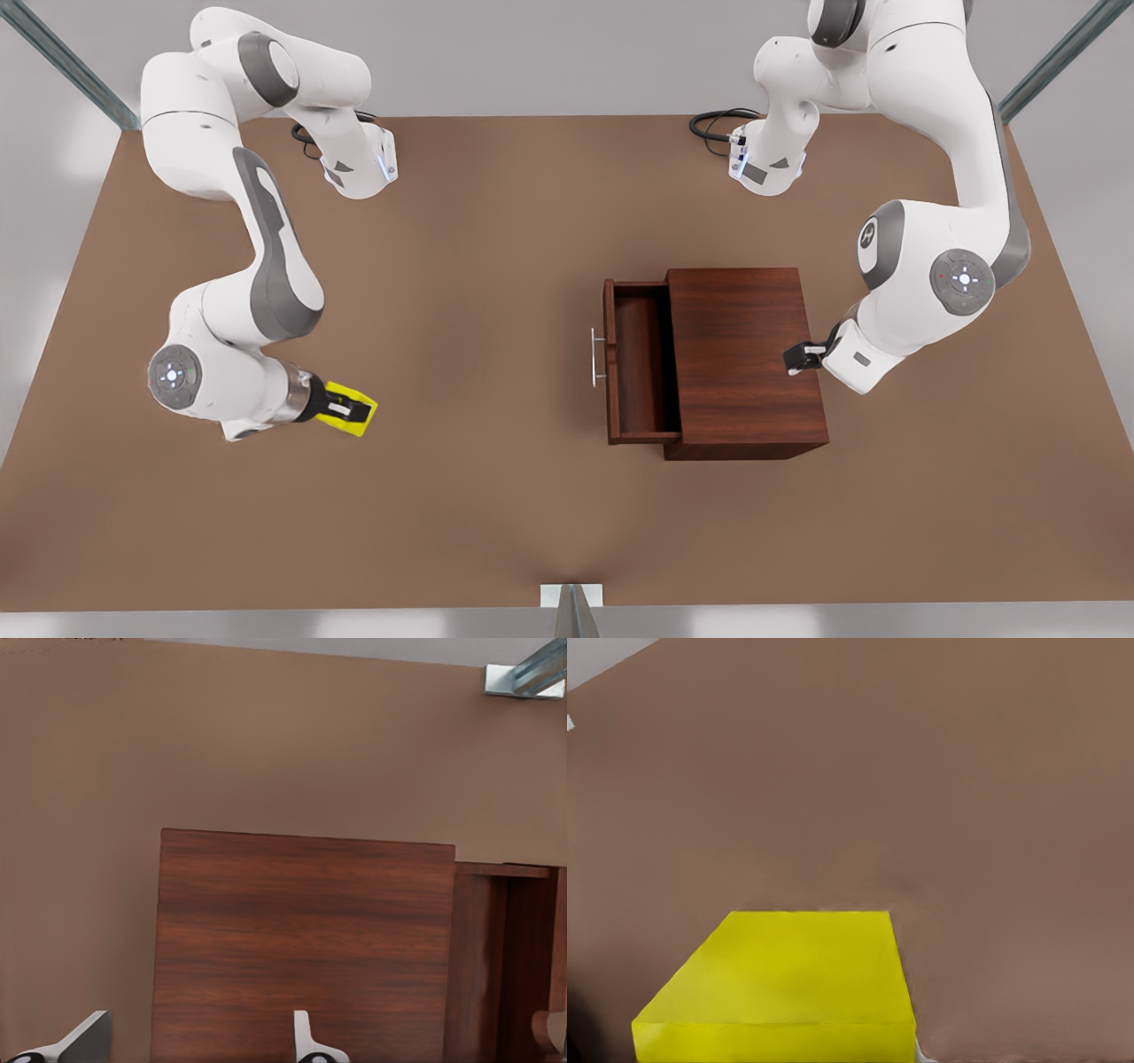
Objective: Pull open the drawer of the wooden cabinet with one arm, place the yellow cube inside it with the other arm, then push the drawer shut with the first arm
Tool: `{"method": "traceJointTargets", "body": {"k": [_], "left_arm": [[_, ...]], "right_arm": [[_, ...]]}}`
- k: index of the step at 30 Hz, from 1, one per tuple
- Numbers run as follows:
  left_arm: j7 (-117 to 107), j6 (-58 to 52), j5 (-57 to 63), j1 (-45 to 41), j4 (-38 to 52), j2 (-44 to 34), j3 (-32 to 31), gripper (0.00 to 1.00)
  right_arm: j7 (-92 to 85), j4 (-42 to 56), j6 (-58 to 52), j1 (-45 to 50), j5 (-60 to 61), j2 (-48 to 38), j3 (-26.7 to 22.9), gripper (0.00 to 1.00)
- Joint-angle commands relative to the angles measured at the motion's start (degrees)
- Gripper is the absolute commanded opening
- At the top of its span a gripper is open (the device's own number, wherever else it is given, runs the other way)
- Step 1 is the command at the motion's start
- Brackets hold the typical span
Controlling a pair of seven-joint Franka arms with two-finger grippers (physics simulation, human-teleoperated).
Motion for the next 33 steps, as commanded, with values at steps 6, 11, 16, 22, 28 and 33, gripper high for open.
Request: {"method": "traceJointTargets", "body": {"k": [6,11,16,22,28,33], "left_arm": [[12.08,0.28,0.04,0.0,-0.31,-0.13,0.01,1.0],[12.08,0.28,0.13,0.0,-0.4,-0.05,0.01,1.0],[12.08,0.72,0.13,0.0,-1.1,-0.05,-0.07,1.0],[12.08,0.72,0.22,-0.09,-1.19,-0.05,0.01,1.0],[12.08,0.72,0.22,-0.09,-1.19,0.04,-0.07,1.0],[11.99,0.63,0.3,-0.09,-1.19,0.04,-0.07,1.0]], "right_arm": [[45.11,3.14,5.53,10.99,-0.02,1.37,3.98,0.68],[52.4,3.23,17.04,16.87,0.07,3.3,4.25,0.69],[58.21,3.14,28.99,21.89,0.06,5.41,4.42,0.69],[60.41,3.23,35.24,28.48,-0.11,9.11,4.07,0.69],[60.5,3.32,35.15,33.14,-0.99,12.36,3.37,0.69],[60.5,3.32,35.15,36.66,-1.25,14.03,0.2,0.74]]}}
